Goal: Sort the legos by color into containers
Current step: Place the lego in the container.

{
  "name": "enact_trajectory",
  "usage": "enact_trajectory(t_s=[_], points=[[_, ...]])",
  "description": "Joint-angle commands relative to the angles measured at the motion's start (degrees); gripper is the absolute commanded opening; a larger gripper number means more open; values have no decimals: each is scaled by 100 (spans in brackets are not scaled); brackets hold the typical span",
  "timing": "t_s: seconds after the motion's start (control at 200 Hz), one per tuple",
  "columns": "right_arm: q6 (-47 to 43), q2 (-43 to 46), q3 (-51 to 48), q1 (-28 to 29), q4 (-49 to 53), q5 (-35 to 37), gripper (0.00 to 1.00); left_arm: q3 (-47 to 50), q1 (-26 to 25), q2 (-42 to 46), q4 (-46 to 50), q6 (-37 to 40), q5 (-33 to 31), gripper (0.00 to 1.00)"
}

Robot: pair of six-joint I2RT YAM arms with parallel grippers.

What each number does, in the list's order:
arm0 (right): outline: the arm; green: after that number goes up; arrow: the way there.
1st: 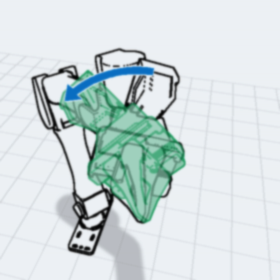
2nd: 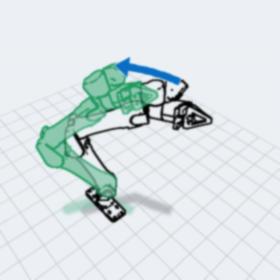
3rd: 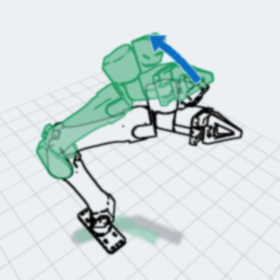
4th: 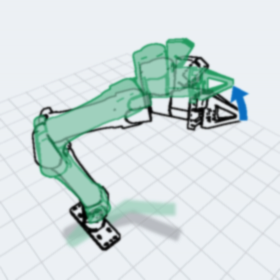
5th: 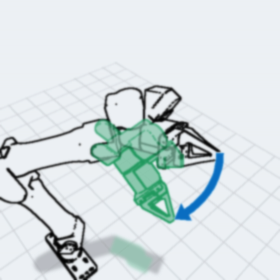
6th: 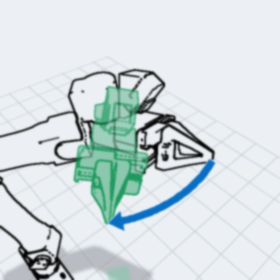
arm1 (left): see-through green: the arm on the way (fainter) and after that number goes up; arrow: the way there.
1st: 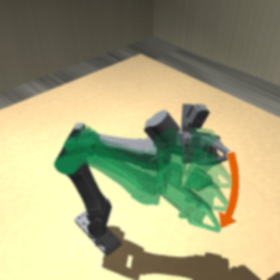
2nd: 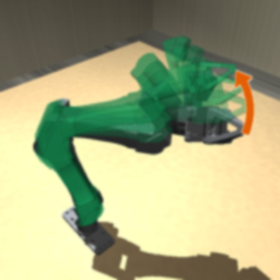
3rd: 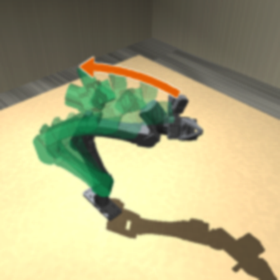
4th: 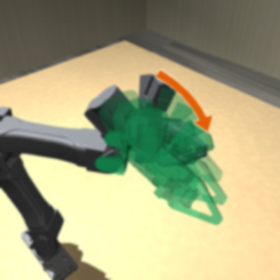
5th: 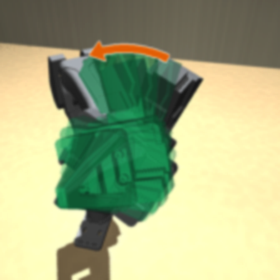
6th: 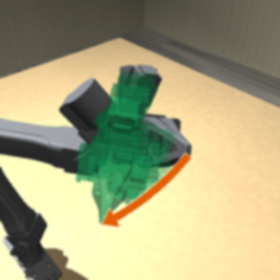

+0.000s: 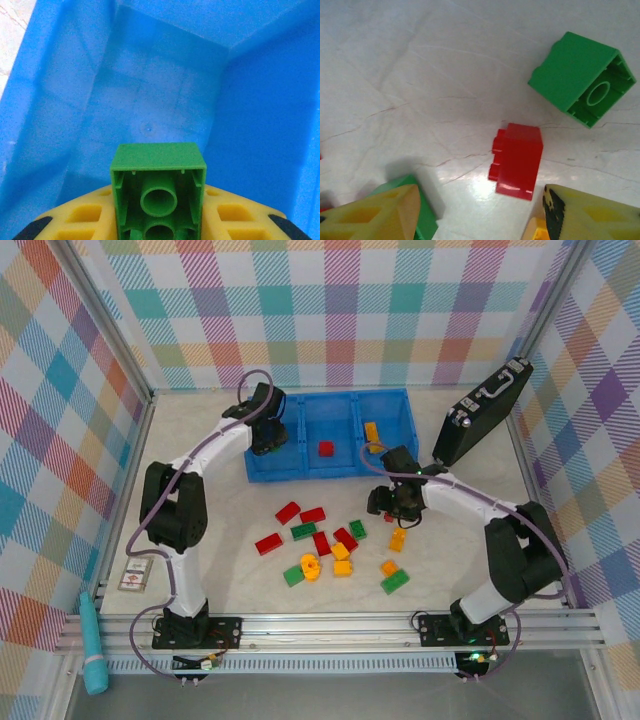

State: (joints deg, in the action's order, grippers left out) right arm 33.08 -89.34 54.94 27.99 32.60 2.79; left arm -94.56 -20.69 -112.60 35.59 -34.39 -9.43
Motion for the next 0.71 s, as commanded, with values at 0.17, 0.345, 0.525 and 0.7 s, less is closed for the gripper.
enact_trajectory(t_s=[0.17, 0.345, 0.525, 0.7], points=[[56, -368, 191, 5, 184, 279, 60, -434, 89, -88, 42, 190, 73, 57], [46, -569, 218, 5, 107, 232, 52, -669, 100, -41, 152, 327, 64, 63], [15, -760, 301, 5, 161, 291, 42, -862, 100, 363, 298, 633, -108, 65], [-50, -1018, 431, 5, 185, 293, 37, -633, 100, 1047, 417, 1006, -353, 66]])
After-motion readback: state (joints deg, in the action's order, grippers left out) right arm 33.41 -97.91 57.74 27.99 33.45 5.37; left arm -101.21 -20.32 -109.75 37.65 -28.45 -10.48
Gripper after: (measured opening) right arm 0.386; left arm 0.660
